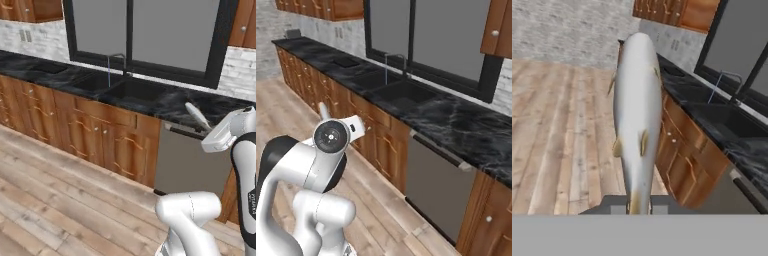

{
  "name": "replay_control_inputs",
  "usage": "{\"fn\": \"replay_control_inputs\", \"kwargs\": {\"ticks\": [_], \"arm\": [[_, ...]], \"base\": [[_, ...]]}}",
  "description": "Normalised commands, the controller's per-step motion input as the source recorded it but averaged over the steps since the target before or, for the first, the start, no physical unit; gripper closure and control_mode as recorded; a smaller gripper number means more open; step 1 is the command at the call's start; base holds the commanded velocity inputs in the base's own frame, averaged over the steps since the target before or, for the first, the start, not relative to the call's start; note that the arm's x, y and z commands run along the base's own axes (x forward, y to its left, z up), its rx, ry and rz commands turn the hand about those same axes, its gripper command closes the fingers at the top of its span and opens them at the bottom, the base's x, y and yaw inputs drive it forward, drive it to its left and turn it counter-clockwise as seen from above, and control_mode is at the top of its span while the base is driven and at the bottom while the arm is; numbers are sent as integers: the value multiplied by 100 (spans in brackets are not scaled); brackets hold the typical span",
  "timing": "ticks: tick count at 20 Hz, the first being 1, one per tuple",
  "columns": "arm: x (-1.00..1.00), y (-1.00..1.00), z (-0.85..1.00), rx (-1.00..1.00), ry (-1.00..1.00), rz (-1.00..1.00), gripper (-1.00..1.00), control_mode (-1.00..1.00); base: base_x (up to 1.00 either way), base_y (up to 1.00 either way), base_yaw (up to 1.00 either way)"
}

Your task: Take the fish out of the fridge, briefly rinse it in the sink, and place it on the tray next to the sink.

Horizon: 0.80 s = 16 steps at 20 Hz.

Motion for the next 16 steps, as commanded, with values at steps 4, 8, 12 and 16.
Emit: {"fn": "replay_control_inputs", "kwargs": {"ticks": [4, 8, 12, 16], "arm": [[0, 0, 0, 0, 0, 0, 100, 100], [0, 0, 0, 0, 0, 0, 100, 100], [0, 0, 0, 0, 0, 0, 100, 100], [0, 0, 0, 0, 0, 0, 100, 100]], "base": [[100, 100, -35], [100, 100, -37], [100, 100, -44], [100, 100, -51]]}}
